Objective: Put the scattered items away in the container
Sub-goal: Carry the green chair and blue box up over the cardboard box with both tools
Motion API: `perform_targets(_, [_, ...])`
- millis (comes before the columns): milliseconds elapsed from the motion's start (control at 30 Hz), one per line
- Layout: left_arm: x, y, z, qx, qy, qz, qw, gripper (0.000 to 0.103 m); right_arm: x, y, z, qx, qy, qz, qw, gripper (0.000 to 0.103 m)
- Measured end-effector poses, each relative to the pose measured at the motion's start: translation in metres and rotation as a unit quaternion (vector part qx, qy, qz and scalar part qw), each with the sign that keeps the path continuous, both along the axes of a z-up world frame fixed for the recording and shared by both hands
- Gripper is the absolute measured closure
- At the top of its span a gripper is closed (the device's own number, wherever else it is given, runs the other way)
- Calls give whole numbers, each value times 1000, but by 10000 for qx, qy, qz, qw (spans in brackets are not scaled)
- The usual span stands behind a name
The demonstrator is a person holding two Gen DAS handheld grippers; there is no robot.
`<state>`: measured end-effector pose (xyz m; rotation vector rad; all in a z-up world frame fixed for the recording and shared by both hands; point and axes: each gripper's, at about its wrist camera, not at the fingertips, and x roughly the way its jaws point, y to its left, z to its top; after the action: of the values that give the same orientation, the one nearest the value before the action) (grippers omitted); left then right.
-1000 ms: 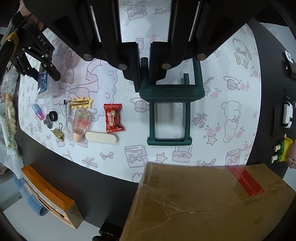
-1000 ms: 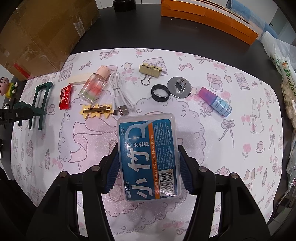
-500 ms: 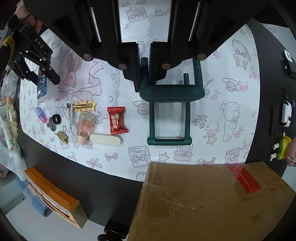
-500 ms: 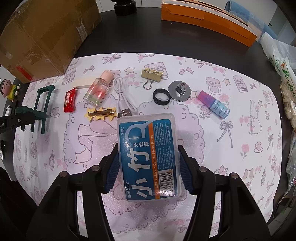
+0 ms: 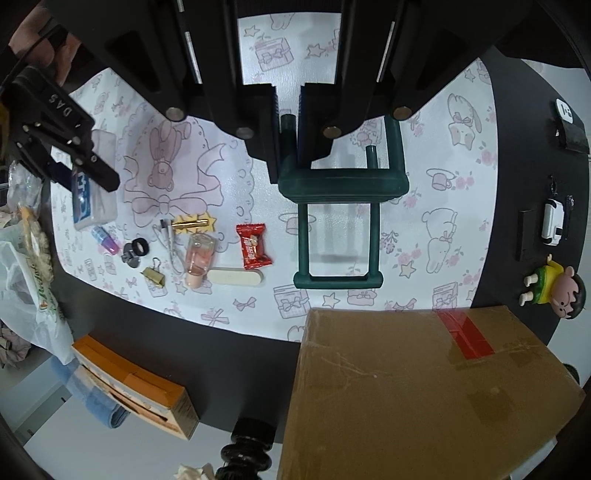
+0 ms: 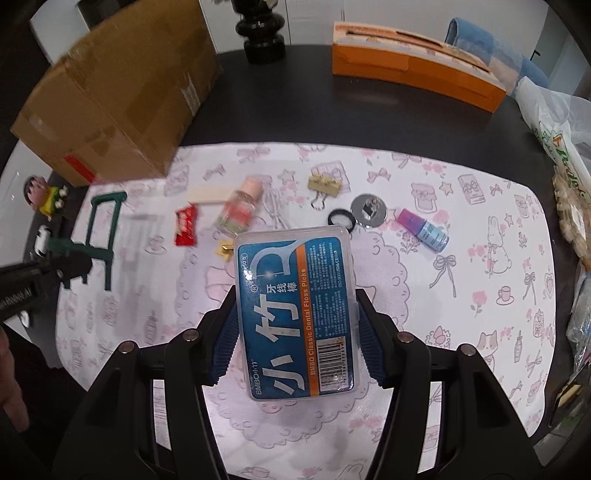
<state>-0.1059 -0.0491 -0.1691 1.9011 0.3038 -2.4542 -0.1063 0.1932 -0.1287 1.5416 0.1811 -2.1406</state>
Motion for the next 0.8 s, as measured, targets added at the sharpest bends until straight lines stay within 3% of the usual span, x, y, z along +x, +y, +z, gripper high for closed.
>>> perform_targets(67, [6,-1,13,-8,93,-7,10000,95,12,3,28,-87,47,-9,10000,43])
perform_targets(367, [24,0,84,-22,595,-39,9982,95,-17,-29,80,-351,406,105,9985,43])
perform_targets(567, [30,-4,119,95,870,-32,9962,95,-35,-49,90,-414,629,140,9971,43])
perform_targets(800, [30,-12,137,96,968,-37,9953,95,-55,-73,87,-470,746,196,9959,43])
